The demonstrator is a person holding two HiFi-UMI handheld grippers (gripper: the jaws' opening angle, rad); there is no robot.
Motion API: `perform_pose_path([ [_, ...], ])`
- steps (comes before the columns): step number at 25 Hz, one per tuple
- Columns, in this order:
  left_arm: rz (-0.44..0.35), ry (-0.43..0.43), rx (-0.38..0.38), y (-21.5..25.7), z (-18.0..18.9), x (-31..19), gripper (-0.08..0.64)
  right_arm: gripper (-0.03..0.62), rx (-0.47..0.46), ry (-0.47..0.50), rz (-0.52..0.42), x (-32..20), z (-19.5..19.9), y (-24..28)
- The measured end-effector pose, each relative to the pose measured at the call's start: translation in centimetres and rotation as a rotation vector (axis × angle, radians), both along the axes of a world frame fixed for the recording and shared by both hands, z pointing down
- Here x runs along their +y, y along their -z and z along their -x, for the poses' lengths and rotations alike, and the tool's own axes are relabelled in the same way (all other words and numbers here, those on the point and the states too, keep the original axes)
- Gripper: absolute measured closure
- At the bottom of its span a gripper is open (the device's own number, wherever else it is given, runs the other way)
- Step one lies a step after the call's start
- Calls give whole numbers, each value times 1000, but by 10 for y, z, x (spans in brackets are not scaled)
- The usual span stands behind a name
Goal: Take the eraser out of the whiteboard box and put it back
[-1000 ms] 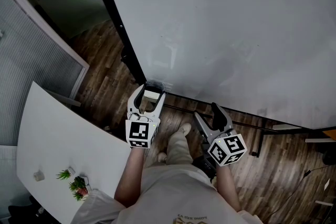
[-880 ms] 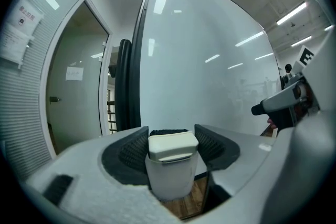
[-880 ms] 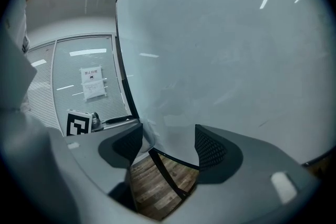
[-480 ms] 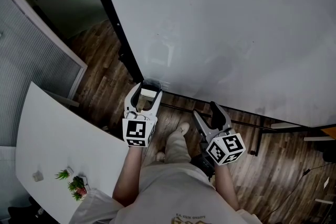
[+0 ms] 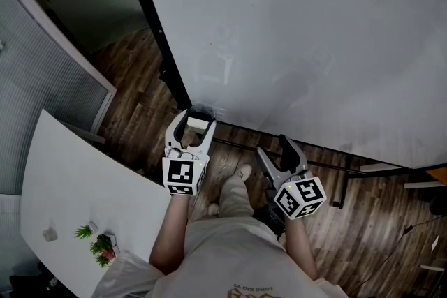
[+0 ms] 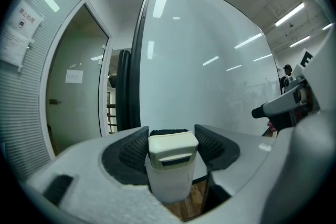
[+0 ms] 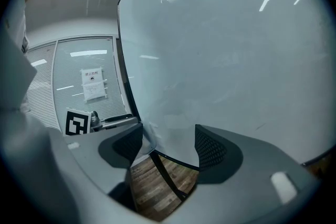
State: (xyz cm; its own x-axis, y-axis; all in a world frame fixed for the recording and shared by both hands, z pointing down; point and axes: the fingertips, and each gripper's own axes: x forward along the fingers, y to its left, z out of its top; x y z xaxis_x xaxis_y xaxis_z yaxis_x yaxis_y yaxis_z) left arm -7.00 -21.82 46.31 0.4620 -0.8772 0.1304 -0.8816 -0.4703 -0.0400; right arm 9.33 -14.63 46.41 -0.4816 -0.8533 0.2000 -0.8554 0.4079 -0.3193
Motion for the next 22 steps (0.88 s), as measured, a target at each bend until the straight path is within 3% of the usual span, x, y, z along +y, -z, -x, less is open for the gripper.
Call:
perform_pose_path([
  [22,-50,-5,14,25,3,12,290,281,0,6,-29,12,6,11],
])
